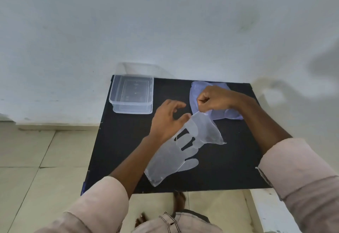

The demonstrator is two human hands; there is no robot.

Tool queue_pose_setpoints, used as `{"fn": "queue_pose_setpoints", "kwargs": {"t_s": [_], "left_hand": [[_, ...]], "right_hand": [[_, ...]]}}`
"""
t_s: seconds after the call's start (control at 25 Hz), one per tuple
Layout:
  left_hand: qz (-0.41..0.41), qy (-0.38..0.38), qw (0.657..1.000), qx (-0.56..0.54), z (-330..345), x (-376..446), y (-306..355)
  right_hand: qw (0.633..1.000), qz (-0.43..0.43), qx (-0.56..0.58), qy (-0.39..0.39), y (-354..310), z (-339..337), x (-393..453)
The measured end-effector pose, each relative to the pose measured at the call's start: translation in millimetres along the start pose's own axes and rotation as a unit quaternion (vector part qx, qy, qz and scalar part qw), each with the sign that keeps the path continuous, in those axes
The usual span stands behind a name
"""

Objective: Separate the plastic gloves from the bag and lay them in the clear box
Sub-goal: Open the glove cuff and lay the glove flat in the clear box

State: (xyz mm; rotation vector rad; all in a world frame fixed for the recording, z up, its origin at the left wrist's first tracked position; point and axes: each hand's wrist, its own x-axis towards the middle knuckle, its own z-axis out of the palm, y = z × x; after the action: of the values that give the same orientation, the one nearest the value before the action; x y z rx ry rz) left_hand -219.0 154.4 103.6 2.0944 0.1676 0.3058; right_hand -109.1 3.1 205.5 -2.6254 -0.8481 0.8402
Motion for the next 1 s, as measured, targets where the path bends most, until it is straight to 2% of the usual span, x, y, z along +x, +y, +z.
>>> {"fn": "queue_pose_setpoints", "kwargs": {"t_s": [0.04, 0.16, 0.28, 0.36, 0.44, 0.52, 0.56, 0.64, 0.72, 0.8, 0.92, 1.0], "left_hand": [[0.003, -0.041, 0.999, -0.027, -8, 10, 17], [-0.072, -0.188, 0.978, -0.06, -26, 32, 46], [-0.09, -0.24, 0.966, -0.04, -32, 39, 53], [-0.101, -0.222, 0.968, -0.061, -32, 38, 53], [-0.122, -0.193, 0.967, -0.109, -35, 38, 50], [-0.138, -0.171, 0.964, -0.152, -41, 41, 46], [-0.145, -0.161, 0.962, -0.169, -46, 43, 43], [-0.162, -0.144, 0.955, -0.203, -55, 47, 39], [-0.173, -0.137, 0.95, -0.223, -62, 51, 36], [-0.173, -0.144, 0.949, -0.22, -69, 55, 35], [-0.171, -0.149, 0.951, -0.211, -78, 58, 27], [-0.168, -0.147, 0.957, -0.184, -81, 59, 20]], "right_hand": [[1.0, -0.007, -0.01, -0.001, -4, -2, 0], [0.999, -0.029, -0.045, -0.006, -17, -8, -1], [0.997, -0.066, -0.039, 0.008, -27, -14, -4], [0.996, -0.08, -0.032, 0.019, -28, -15, -6], [0.994, -0.08, 0.009, 0.079, -19, -13, -12], [0.977, -0.05, 0.111, 0.172, -1, -4, -25], [0.964, -0.03, 0.175, 0.196, 10, 5, -35], [0.942, 0.013, 0.276, 0.188, 31, 30, -48], [0.928, 0.05, 0.328, 0.169, 39, 58, -48], [0.898, 0.067, 0.377, 0.215, 35, 76, -39], [0.855, 0.058, 0.404, 0.318, 21, 77, -29], [0.856, 0.041, 0.387, 0.34, 16, 66, -28]]}}
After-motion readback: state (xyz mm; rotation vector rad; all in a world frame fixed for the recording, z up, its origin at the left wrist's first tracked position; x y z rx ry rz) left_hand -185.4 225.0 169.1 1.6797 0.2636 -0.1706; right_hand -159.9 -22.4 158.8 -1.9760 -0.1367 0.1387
